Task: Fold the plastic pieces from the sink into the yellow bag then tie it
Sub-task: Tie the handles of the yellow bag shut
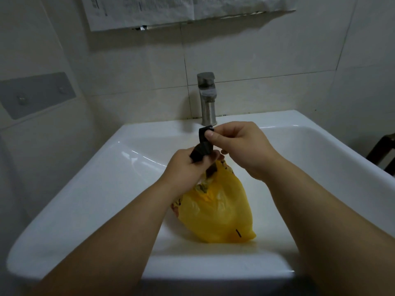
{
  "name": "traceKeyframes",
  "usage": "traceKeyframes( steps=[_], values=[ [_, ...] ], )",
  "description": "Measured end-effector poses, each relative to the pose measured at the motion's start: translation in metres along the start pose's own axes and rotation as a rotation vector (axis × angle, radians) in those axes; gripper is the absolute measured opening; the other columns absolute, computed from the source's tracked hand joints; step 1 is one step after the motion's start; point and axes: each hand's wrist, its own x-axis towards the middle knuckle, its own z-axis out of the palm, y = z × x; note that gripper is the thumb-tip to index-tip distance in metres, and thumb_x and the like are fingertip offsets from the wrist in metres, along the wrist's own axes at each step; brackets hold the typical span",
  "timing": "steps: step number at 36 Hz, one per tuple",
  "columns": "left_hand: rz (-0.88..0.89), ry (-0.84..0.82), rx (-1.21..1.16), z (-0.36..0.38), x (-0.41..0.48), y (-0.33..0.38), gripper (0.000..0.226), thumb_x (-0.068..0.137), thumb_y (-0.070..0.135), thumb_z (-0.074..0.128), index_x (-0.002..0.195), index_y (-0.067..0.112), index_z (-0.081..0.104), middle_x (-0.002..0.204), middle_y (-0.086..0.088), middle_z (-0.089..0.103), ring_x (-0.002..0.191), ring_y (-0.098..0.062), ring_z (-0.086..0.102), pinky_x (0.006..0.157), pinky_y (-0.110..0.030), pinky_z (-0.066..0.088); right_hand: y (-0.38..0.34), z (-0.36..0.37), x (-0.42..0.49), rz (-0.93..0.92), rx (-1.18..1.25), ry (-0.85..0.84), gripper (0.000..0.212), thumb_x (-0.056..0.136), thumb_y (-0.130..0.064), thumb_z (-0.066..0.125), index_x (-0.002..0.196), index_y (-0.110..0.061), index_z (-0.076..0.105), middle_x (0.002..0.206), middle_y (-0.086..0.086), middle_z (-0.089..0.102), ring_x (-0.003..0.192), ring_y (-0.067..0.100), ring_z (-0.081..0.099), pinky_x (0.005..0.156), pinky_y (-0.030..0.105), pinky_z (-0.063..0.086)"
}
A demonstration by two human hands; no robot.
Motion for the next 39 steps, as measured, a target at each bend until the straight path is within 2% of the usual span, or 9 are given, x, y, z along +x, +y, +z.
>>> traceKeyframes(
  steps=[4, 8, 10, 12, 16, 21, 26, 33, 39],
  values=[
    [-0.069, -0.066, 0.008, 0.001, 0.000, 0.004, 0.022, 0.094, 0.035, 0.058, 0.073, 0.032, 0.058, 0.045, 0.021, 0.057, 0.051, 0.012, 0.055, 0.048, -0.005, 0.038, 0.001, -0.001, 0.002, 0.013, 0.002, 0.052, 0.015, 0.091, -0.019, 0.063, 0.077, -0.021, 0.068, 0.080, -0.004, 0.065, 0.063, 0.002, 0.057, 0.051, 0.011, 0.045],
    [-0.186, 0.060, -0.074, -0.005, 0.001, 0.003, 0.023, 0.087, 0.045, 0.064, 0.093, 0.025, 0.071, 0.084, 0.002, 0.072, 0.089, -0.017, 0.067, 0.079, -0.031, 0.053, 0.006, -0.002, 0.001, 0.060, 0.048, 0.036, 0.008, 0.092, -0.027, 0.060, 0.092, -0.022, 0.067, 0.085, -0.009, 0.065, 0.073, -0.002, 0.060, 0.063, 0.017, 0.051],
    [-0.250, 0.175, -0.200, -0.012, 0.002, 0.004, 0.034, 0.081, 0.048, 0.070, 0.097, 0.018, 0.071, 0.087, -0.004, 0.074, 0.091, -0.025, 0.069, 0.088, -0.045, 0.054, 0.012, 0.000, 0.001, 0.104, -0.060, -0.003, 0.030, 0.089, -0.035, 0.063, 0.117, -0.023, 0.057, 0.099, -0.007, 0.064, 0.089, 0.005, 0.062, 0.074, 0.022, 0.054],
    [-0.278, 0.266, -0.292, -0.019, 0.003, 0.003, 0.033, 0.078, 0.040, 0.077, 0.095, 0.013, 0.070, 0.083, -0.005, 0.075, 0.086, -0.025, 0.071, 0.088, -0.047, 0.056, 0.016, 0.007, -0.001, 0.147, -0.238, -0.053, 0.043, 0.086, -0.039, 0.067, 0.123, -0.022, 0.052, 0.104, -0.004, 0.062, 0.094, 0.011, 0.062, 0.080, 0.027, 0.055],
    [-0.307, 0.306, -0.265, -0.020, 0.004, 0.004, 0.032, 0.076, 0.036, 0.078, 0.095, 0.011, 0.073, 0.085, -0.008, 0.075, 0.085, -0.025, 0.071, 0.087, -0.047, 0.057, 0.018, 0.025, -0.006, 0.076, -0.487, -0.058, 0.036, 0.085, -0.044, 0.067, 0.107, -0.015, 0.067, 0.096, -0.004, 0.065, 0.091, 0.013, 0.061, 0.083, 0.032, 0.053],
    [-0.257, 0.301, -0.137, -0.015, 0.005, 0.007, 0.028, 0.080, 0.039, 0.071, 0.092, 0.013, 0.075, 0.088, -0.007, 0.075, 0.087, -0.022, 0.070, 0.089, -0.045, 0.055, 0.017, 0.031, -0.003, 0.043, -0.634, 0.015, 0.039, 0.089, -0.043, 0.061, 0.079, -0.006, 0.070, 0.070, 0.012, 0.061, 0.064, 0.020, 0.055, 0.059, 0.034, 0.044],
    [-0.209, 0.362, -0.072, -0.013, 0.007, 0.008, 0.032, 0.082, 0.039, 0.069, 0.090, 0.009, 0.075, 0.093, -0.015, 0.073, 0.089, -0.026, 0.068, 0.087, -0.047, 0.054, 0.017, 0.034, -0.003, 0.037, -0.767, -0.031, 0.027, 0.092, -0.021, 0.052, 0.080, -0.002, 0.067, 0.068, 0.013, 0.060, 0.059, 0.022, 0.051, 0.056, 0.034, 0.043],
    [-0.192, 0.428, -0.087, -0.018, 0.009, 0.004, 0.025, 0.087, 0.035, 0.066, 0.092, 0.012, 0.073, 0.087, -0.009, 0.070, 0.086, -0.024, 0.065, 0.080, -0.039, 0.055, 0.012, 0.033, -0.003, 0.059, -0.748, -0.113, 0.026, 0.091, -0.019, 0.053, 0.082, -0.003, 0.071, 0.070, 0.015, 0.063, 0.056, 0.019, 0.048, 0.053, 0.031, 0.039],
    [-0.185, 0.456, -0.096, -0.018, 0.010, 0.002, 0.018, 0.089, 0.035, 0.065, 0.073, 0.025, 0.065, 0.080, -0.006, 0.067, 0.077, -0.019, 0.061, 0.068, -0.031, 0.050, 0.005, 0.029, -0.005, 0.185, -0.616, -0.201, 0.037, 0.088, -0.021, 0.059, 0.054, -0.012, 0.047, 0.049, 0.000, 0.029, 0.046, 0.013, 0.028, 0.045, 0.022, 0.024]
  ],
)
